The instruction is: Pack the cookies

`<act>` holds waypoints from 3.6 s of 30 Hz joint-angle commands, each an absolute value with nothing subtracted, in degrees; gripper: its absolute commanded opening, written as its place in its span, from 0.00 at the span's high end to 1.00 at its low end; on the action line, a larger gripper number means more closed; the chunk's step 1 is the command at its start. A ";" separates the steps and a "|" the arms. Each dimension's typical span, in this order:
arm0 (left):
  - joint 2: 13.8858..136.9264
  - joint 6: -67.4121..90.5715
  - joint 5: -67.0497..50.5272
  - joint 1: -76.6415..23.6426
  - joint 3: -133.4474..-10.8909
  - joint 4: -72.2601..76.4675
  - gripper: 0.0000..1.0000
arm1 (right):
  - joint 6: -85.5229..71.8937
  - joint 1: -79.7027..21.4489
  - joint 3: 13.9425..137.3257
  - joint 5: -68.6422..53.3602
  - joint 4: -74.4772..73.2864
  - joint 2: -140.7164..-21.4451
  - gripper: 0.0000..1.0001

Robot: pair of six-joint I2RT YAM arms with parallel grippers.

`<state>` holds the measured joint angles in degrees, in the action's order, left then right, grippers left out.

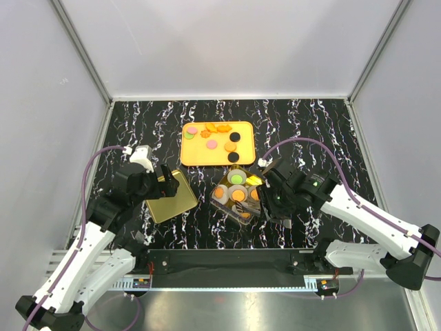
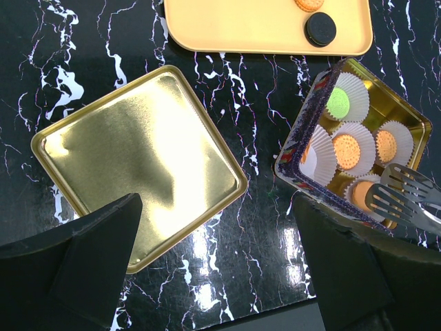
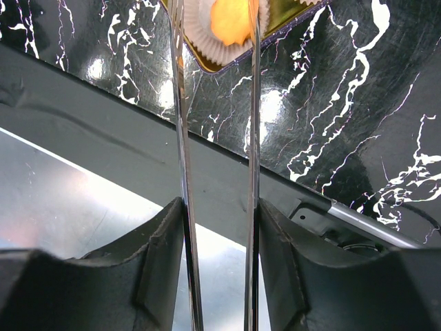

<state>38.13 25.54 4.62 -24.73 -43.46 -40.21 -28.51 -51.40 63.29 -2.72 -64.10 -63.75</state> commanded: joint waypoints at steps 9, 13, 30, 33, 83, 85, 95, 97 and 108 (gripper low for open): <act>37.97 25.84 5.45 -24.96 -43.24 -37.97 0.01 | -27.69 -52.12 66.96 -0.36 -63.98 -63.28 0.48; 38.14 25.75 4.92 -24.96 -43.33 -37.88 0.01 | -25.50 -50.55 75.03 3.60 -66.79 -66.08 0.45; 37.36 25.31 2.28 -25.05 -43.15 -37.09 0.01 | -18.98 -9.33 78.49 -2.72 -34.91 -87.26 0.43; 36.74 25.49 2.90 -25.05 -43.24 -37.27 0.01 | -19.25 -8.00 78.40 -3.17 -29.01 -92.45 0.43; 65.64 45.42 12.37 -25.14 -48.59 -34.18 0.20 | -23.03 -19.07 67.50 -2.37 -25.75 -80.69 0.07; 65.31 46.93 15.02 -25.14 -48.52 -36.11 0.22 | -22.85 -19.77 66.80 -4.30 -25.93 -78.50 0.08; 58.19 64.23 32.78 -23.91 -43.87 -53.35 0.12 | -22.41 -28.46 67.41 -7.56 -25.93 -76.99 0.12; 57.83 65.12 32.00 -22.51 -42.37 -53.26 0.12 | -22.59 -29.70 67.67 -8.26 -25.14 -78.22 0.12; 58.80 60.48 20.84 -11.16 -29.71 -40.27 0.17 | -21.27 -33.31 68.20 -9.23 -24.61 -80.33 0.14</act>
